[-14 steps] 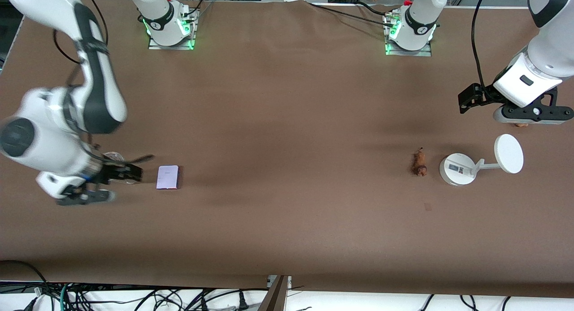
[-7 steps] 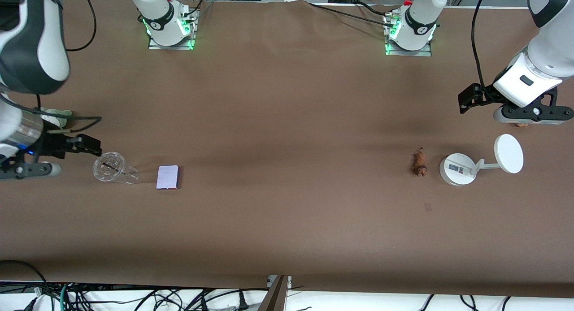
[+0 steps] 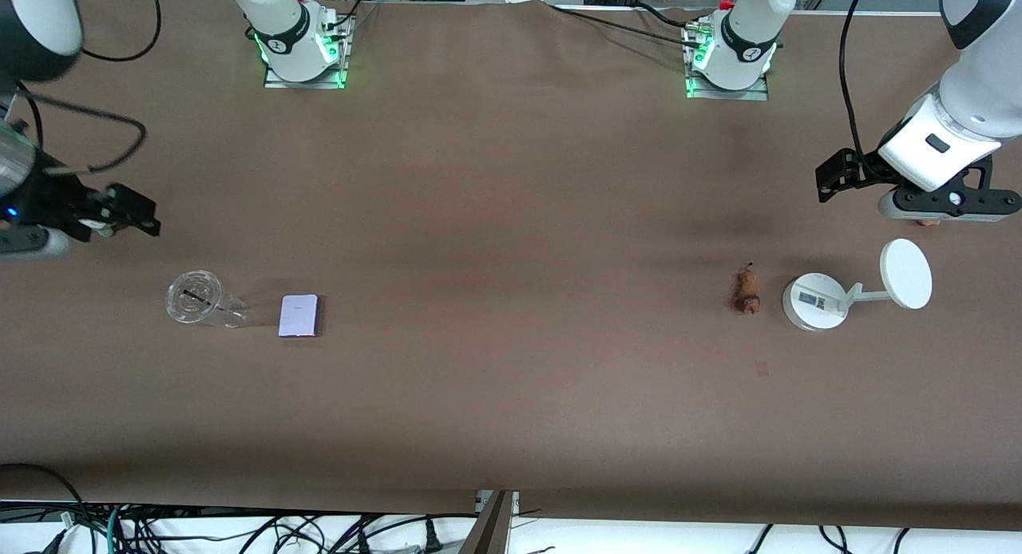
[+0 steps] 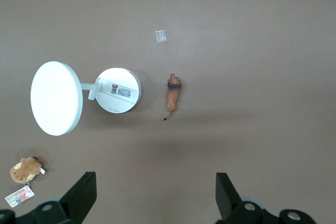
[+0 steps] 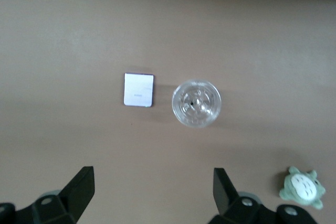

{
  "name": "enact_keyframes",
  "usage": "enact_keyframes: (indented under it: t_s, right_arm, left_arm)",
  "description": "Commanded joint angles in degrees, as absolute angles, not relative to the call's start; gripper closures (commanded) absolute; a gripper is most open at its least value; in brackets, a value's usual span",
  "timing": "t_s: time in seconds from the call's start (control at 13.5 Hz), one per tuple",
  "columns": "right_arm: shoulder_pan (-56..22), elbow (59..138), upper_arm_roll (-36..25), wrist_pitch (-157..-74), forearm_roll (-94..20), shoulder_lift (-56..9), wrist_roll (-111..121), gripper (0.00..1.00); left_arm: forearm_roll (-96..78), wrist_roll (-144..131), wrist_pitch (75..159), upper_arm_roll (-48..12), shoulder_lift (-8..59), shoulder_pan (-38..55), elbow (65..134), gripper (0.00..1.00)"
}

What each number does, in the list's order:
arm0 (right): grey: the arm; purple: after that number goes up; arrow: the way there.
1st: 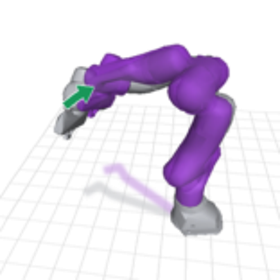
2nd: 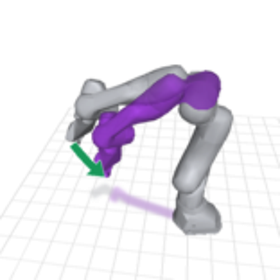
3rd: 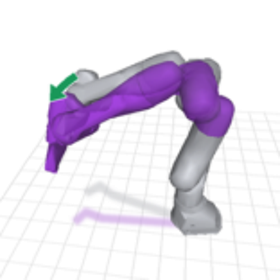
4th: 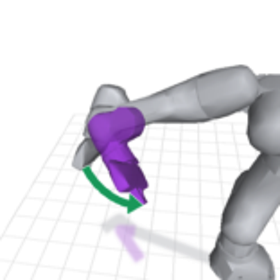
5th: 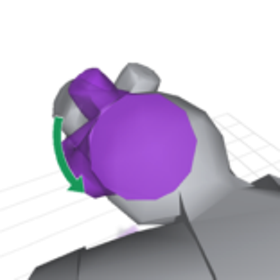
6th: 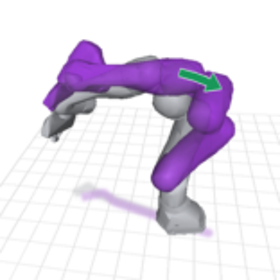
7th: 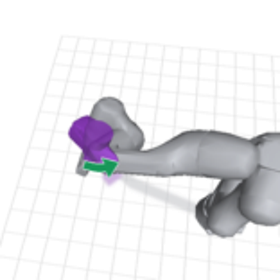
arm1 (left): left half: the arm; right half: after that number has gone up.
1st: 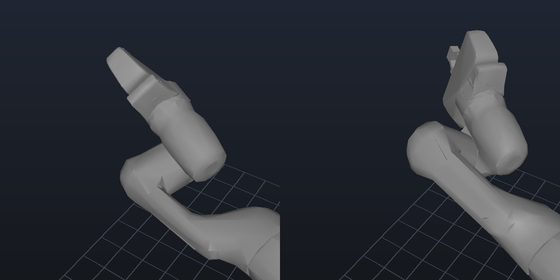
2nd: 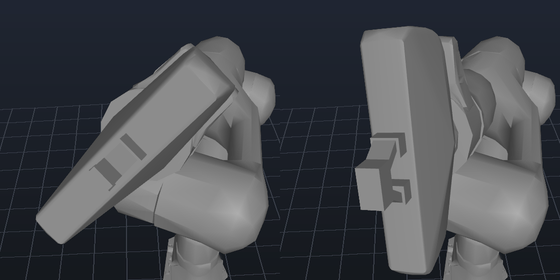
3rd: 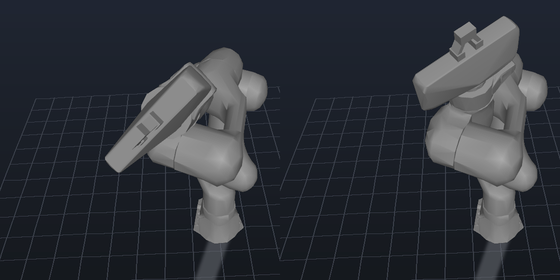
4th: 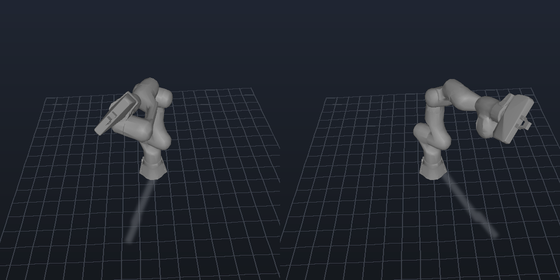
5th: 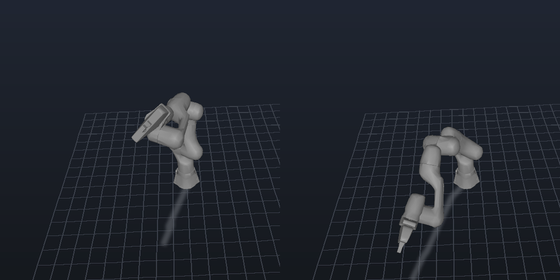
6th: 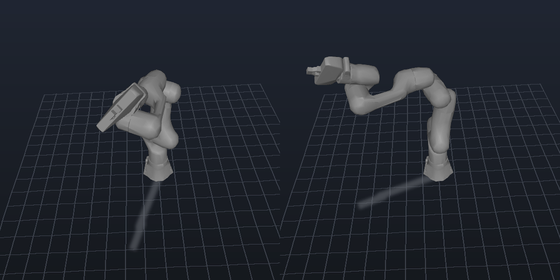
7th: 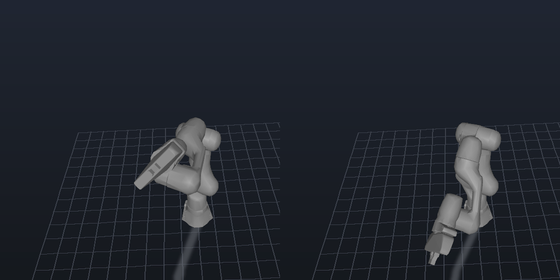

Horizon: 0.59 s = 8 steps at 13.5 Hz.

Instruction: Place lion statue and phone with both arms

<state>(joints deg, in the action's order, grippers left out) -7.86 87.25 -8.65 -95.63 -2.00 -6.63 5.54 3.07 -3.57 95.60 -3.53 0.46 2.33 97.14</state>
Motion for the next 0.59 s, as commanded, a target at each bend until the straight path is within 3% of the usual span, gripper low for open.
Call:
enact_keyframes:
  t_s: [0.0,0.52]
  right_arm:
    - [-6.33,91.32,-7.29,-92.22,-0.89,-1.41,5.45,0.0]
    - [-6.42,88.68,-6.59,-90.09,0.79,-3.6,5.71,0.0]
  left_arm:
    - [2.11,-3.08,95.45,-3.43,0.97,2.37,96.06,0.0]
    - [2.11,-3.08,95.54,-3.43,0.97,2.37,96.06,0.0]
